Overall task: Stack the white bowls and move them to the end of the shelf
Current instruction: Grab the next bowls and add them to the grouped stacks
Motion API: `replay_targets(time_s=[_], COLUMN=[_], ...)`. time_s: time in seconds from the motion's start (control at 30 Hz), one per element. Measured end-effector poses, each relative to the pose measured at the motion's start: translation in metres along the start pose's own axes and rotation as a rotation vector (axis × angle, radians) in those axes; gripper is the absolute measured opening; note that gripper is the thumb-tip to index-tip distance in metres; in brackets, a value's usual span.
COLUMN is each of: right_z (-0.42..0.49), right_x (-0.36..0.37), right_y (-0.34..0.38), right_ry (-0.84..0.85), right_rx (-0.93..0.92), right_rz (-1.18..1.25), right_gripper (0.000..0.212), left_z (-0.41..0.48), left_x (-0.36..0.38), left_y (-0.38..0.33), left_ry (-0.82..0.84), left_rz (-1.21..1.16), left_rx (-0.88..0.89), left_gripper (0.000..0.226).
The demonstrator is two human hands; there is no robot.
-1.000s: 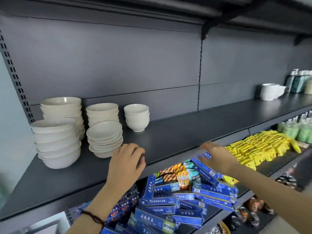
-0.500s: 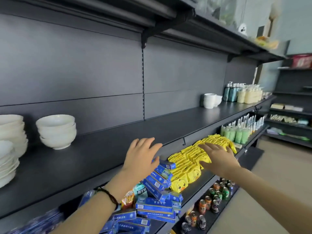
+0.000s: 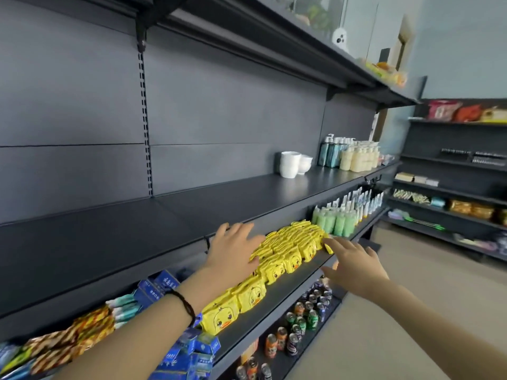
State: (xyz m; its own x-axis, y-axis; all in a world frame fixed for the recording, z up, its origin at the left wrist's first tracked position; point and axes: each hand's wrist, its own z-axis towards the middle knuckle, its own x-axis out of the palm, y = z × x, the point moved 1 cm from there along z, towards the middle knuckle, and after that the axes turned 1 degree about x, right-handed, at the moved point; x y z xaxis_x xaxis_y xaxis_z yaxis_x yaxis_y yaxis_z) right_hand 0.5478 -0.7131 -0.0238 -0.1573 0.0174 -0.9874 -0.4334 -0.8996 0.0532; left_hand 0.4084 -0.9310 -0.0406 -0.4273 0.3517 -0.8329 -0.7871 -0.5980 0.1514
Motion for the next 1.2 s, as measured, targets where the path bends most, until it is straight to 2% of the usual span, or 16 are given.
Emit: replay_targets(time_s=[0.33, 0.57, 0.9, 1.2], right_z=[0.095, 0.219, 0.345, 0.466], right_x=[0.03, 0.017, 0.04, 0.059], right_y=[-0.07, -0.112, -0.129, -0.17], right_ry=[0.007, -0.032, -0.029, -0.051], right_rx=[0.018, 0.016, -0.07, -0.117], right_rz=[0.013, -0.039, 0.046, 0.14], right_gripper=[0.068, 0.069, 0.07, 0.066], left_z=[0.12, 0.247, 0.346, 0.426], left_x=[0.071, 0.121, 0.203, 0.254], left_y=[-0.017, -0.002, 0.014, 0.028], left_ry=[0.029, -0.017, 0.192, 0.199], left_rz=[-0.048, -0.065, 0.001, 0.08], left_rx=[-0.003, 0.014, -0.001, -0.081], left_gripper=[0.039, 0.042, 0.044, 0.041])
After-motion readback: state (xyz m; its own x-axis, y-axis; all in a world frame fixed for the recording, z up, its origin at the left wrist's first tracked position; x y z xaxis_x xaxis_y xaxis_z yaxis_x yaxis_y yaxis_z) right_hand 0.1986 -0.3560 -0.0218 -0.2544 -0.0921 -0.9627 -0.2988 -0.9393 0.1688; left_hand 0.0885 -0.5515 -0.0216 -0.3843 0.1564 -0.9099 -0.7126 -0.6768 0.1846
